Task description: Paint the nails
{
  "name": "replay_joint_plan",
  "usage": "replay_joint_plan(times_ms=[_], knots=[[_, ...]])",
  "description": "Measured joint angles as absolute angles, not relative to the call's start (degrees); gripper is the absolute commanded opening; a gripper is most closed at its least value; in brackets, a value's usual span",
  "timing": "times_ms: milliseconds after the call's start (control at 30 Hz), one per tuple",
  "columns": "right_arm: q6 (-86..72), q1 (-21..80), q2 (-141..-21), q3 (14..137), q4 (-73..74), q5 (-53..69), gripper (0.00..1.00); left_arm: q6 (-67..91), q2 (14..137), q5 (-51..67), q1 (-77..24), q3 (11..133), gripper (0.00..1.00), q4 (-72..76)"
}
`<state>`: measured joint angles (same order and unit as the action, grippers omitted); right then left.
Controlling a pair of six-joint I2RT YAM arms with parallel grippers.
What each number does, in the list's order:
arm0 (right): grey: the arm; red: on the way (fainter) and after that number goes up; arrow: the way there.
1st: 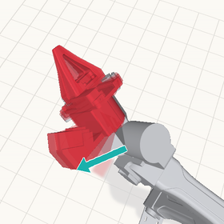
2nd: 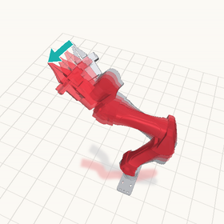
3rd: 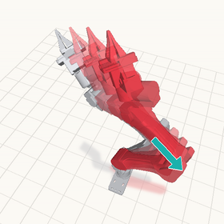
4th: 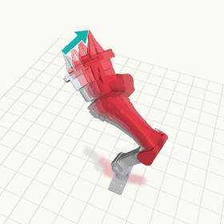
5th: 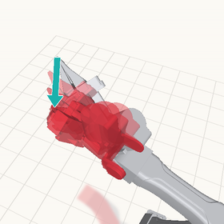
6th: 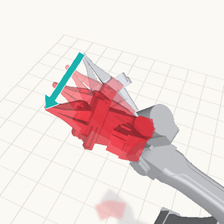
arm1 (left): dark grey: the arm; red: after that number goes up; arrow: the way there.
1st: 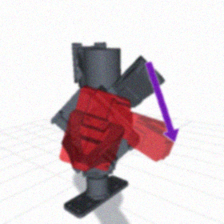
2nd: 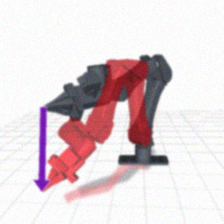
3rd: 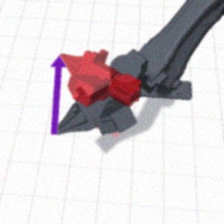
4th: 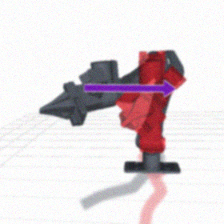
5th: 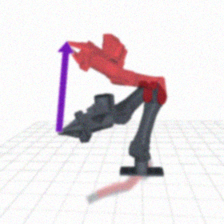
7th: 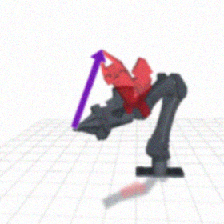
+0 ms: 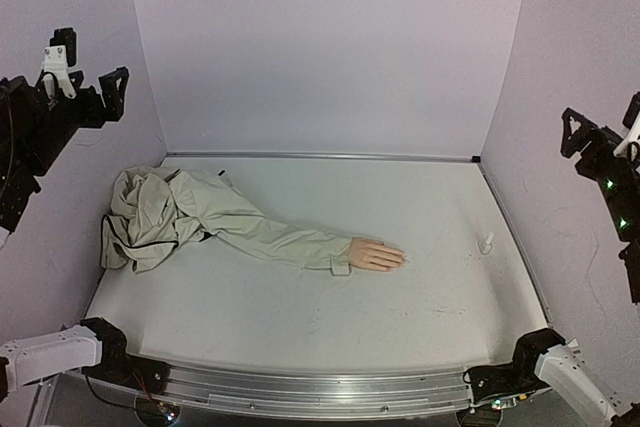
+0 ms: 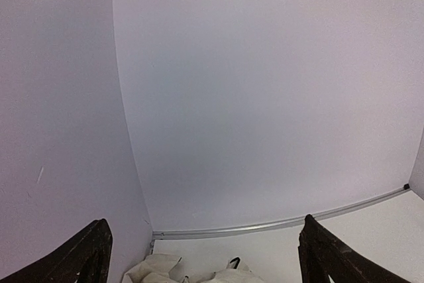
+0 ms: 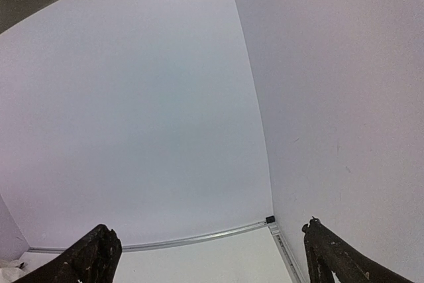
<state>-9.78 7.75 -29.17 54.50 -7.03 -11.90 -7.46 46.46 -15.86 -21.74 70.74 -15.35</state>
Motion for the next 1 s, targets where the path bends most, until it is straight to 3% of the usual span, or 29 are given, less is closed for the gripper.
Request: replay_joint_plan(times_ms=[533, 800, 1000], knots=[[-8.12, 7.75, -32.25, 60.16, -0.67, -11.92, 0.98, -10.55, 47.57, -18.76, -20.86, 72.49, 1.00, -21.04], [-8.23, 7.75, -40.73, 59.70, 0.60, -10.81, 0.98, -4.12, 51.66, -10.66, -3.62, 70.59, 0.99, -22.57], [-8.36, 7.75, -42.96, 59.46, 1.58, -9.89, 0.98, -2.74, 50.19, -6.87, -2.83, 67.13, 0.99, -22.44]])
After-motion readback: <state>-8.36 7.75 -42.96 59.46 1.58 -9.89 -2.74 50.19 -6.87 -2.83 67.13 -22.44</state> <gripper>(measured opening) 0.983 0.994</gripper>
